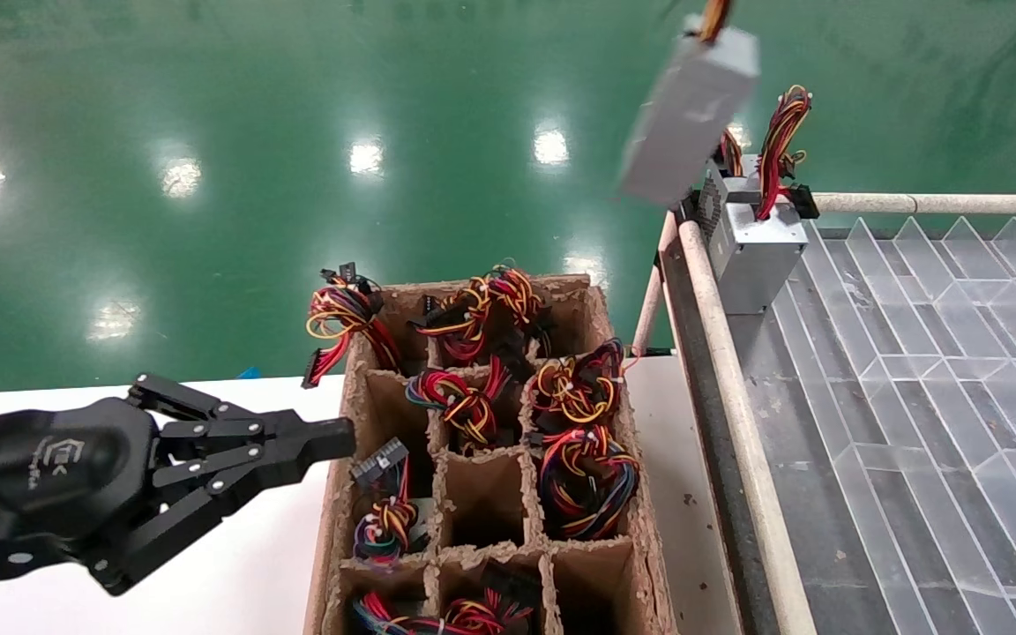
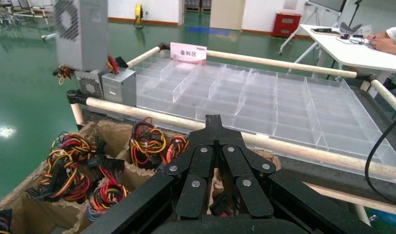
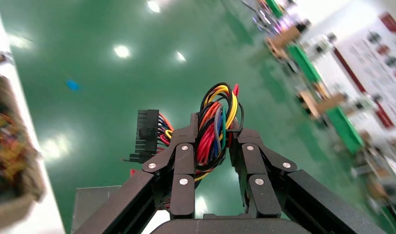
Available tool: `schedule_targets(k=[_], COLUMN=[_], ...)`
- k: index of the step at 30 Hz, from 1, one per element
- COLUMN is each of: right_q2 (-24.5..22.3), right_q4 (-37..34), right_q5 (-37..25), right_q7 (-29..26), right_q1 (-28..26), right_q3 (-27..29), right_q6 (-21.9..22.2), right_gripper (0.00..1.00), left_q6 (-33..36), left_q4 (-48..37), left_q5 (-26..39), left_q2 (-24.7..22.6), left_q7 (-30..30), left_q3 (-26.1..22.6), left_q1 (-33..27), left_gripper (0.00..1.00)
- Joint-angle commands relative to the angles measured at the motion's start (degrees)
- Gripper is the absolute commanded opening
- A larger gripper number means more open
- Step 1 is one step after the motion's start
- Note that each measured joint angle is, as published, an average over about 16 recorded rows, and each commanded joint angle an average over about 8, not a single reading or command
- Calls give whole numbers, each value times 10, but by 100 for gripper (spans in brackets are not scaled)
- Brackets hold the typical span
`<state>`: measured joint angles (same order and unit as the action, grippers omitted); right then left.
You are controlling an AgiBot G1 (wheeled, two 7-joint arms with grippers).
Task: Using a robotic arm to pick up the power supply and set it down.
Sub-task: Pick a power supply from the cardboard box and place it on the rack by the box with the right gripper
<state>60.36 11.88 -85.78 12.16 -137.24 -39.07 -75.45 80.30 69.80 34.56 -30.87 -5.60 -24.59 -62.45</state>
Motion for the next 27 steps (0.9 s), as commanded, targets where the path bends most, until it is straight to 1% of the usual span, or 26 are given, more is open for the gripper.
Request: schedule_targets(k=[1, 4, 11, 14, 19, 27], right_q2=[-5, -12, -20, -20, -23, -25], right_q4=[-20, -43, -82, -93, -104, -113], right_q5=[-11, -23, -46, -52, -61, -90], right_q7=[13, 24, 40, 45, 53, 73], right_q1=[-15, -28, -38, -36, -35, -24], right_q3=[-5, -11, -21, -24, -30, -50], right_q6=[6, 39, 143, 172, 192, 203], right_gripper=[0, 0, 0, 0, 0, 0], left_q6=[0, 0, 0, 0, 0, 0], left_q4=[0, 0, 0, 0, 0, 0], left_q5=[0, 0, 0, 0, 0, 0], left_q2=[0, 0, 0, 0, 0, 0], left_q7=[0, 0, 0, 0, 0, 0], left_q3=[0, 0, 0, 0, 0, 0], left_q1=[0, 0, 0, 0, 0, 0], left_gripper=[0, 0, 0, 0, 0, 0])
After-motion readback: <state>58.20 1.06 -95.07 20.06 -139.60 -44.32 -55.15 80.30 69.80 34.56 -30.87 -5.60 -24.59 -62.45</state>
